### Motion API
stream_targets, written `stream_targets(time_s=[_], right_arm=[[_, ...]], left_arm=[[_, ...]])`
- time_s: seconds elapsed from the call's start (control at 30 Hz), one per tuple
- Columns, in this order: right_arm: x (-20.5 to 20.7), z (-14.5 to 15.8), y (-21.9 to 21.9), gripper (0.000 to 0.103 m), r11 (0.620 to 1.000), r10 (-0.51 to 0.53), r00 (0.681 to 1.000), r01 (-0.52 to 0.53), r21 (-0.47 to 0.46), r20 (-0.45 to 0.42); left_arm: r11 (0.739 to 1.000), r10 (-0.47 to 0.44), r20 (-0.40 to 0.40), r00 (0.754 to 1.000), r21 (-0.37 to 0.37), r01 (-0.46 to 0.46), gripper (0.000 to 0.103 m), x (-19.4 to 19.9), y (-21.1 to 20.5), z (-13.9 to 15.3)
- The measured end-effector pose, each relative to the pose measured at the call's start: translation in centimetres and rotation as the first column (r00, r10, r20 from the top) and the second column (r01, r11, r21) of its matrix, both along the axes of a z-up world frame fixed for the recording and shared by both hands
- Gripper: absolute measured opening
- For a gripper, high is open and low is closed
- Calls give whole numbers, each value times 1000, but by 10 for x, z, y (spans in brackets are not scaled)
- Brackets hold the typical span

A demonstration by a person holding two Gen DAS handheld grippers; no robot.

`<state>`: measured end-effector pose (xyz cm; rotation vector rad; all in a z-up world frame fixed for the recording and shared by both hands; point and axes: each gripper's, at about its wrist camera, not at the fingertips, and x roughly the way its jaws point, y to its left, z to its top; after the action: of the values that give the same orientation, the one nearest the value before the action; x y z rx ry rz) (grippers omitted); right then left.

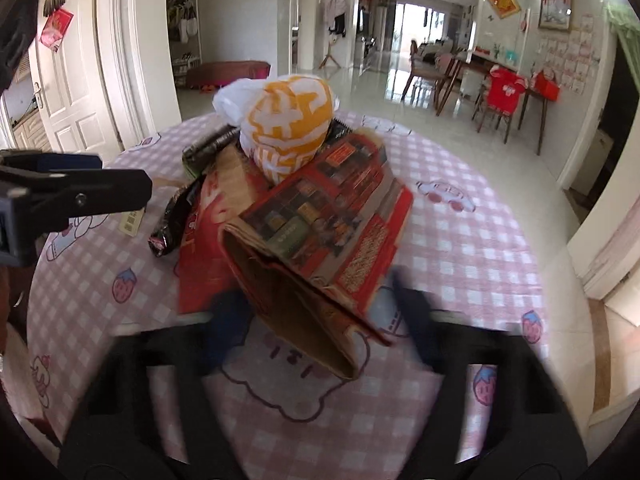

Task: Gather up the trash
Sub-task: 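Grasp the red folded newspaper with the right tool while the left tool grasps cardboard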

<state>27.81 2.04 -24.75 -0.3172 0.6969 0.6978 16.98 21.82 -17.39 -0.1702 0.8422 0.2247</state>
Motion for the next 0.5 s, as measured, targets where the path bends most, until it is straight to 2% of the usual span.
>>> stream_targets(time_s=[0.03, 0.1, 0.2, 0.27, 0.3, 0.37, 0.43, 0.5], right_arm=[[1, 0, -3, 34, 1000, 0, 1000, 0, 22, -18], [2, 2, -12, 27, 997, 2, 998, 2, 74, -56], [4, 5, -24, 25, 992, -13, 997, 23, 127, -80], [5, 8, -32, 24, 985, -19, 995, 36, 168, -101], [6, 9, -36, 24, 981, -24, 994, 45, 190, -110], [9, 12, -38, 22, 975, -28, 993, 52, 218, -114], [11, 13, -39, 21, 969, -30, 992, 59, 239, -125], [9, 15, -40, 20, 965, -30, 990, 64, 255, -135]], left_arm=[[1000, -11, 5, 1000, 25, 11, 99, 2, -1, 0], [996, -33, 9, 999, 79, 32, 99, 9, -4, -1], [986, -48, 5, 999, 160, 46, 98, 24, -4, -6], [980, -63, -20, 998, 185, 66, 97, 38, -4, -12], [979, -68, -24, 997, 191, 71, 95, 43, -5, -15], [977, -70, -46, 996, 200, 78, 82, 55, -4, -21], [981, -75, -40, 996, 178, 81, 79, 62, -2, -21], [975, -80, -33, 996, 207, 85, 73, 67, -3, -17]])
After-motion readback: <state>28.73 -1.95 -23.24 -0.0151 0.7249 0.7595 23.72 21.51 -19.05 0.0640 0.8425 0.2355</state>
